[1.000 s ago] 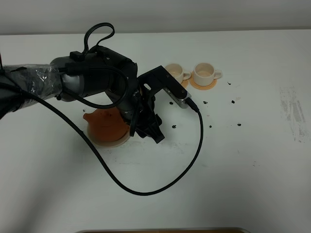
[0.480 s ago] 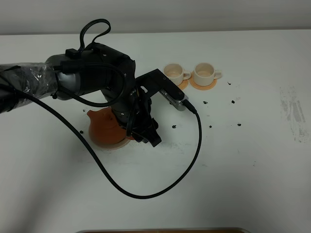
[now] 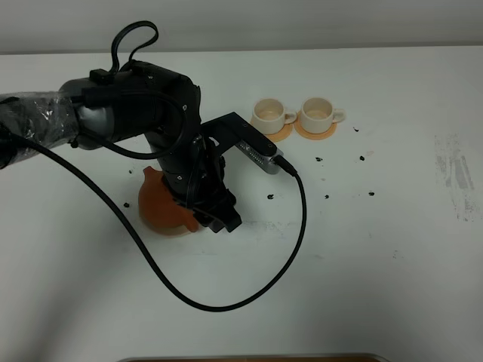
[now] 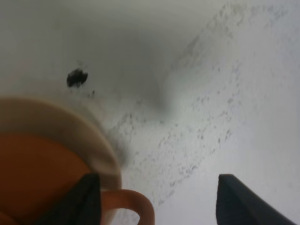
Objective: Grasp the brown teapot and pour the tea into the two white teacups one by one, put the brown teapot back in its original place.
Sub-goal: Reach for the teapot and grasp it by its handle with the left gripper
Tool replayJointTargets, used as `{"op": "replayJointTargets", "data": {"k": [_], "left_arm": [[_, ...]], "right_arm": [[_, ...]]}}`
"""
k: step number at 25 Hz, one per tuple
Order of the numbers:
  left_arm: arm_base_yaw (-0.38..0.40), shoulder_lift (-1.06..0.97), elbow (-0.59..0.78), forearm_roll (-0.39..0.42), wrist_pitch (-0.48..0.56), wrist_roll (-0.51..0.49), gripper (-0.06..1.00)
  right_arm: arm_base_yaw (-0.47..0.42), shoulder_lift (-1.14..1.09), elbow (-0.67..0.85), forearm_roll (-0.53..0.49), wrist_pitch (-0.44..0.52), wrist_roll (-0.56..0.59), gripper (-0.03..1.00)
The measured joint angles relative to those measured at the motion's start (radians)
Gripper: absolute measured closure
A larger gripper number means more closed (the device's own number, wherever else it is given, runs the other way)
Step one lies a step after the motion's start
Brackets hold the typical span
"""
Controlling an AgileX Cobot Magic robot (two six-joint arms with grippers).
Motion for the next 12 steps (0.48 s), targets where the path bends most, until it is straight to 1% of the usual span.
{"op": "replayJointTargets", "data": {"k": [4,12], "left_arm": [[0.004,-0.017,0.000,0.009,0.022,0.000,0.39],[0.004,-0.021,0.000,0.011,-0.001,0.001,0.39]], "right_arm": [[0.000,0.000,0.000,0.000,0.000,0.000,0.49],[0.000,0.000,0.000,0.000,0.000,0.000,0.49]]}}
